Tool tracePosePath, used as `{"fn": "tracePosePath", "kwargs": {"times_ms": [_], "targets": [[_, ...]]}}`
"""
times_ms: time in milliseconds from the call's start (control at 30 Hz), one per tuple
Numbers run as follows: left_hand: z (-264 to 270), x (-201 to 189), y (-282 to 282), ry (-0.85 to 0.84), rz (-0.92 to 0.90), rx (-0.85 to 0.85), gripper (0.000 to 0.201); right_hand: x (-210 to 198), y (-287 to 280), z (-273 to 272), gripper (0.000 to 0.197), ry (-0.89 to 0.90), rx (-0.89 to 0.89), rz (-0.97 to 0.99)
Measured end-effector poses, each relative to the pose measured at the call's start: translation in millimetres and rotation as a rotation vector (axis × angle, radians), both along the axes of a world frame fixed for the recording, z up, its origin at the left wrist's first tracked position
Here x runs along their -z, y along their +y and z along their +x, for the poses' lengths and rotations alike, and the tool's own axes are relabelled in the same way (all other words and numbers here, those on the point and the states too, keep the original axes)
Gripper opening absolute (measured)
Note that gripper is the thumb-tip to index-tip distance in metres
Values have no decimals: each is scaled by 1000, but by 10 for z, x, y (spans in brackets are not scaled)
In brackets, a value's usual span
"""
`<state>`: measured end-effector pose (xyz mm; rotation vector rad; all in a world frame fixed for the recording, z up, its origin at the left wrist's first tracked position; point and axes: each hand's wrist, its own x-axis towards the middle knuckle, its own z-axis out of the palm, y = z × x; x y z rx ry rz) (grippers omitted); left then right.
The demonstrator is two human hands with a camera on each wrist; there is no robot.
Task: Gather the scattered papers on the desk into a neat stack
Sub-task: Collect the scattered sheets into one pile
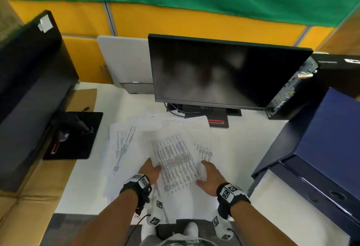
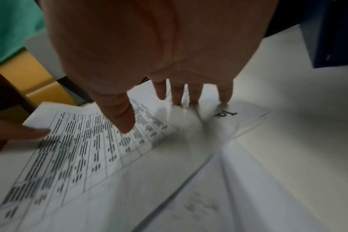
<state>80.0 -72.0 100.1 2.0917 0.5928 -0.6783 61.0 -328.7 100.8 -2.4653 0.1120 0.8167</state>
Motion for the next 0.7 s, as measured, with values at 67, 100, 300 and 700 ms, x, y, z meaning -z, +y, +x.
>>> {"fn": "tracePosePath", "kwargs": {"times_ms": [67, 100, 300, 700], "targets": [[7, -72, 31, -60, 71, -39, 47, -15, -6, 47, 84, -81, 97, 25], [13, -90, 64, -74, 105, -69, 36, -19, -20, 73, 82, -124, 149, 12], [-2, -57, 303, -2, 63, -126, 61, -35, 84, 75, 84, -52, 116, -27], [-52, 52, 258, 10, -41, -188, 62, 6, 183, 137, 93, -12, 226, -28]]}}
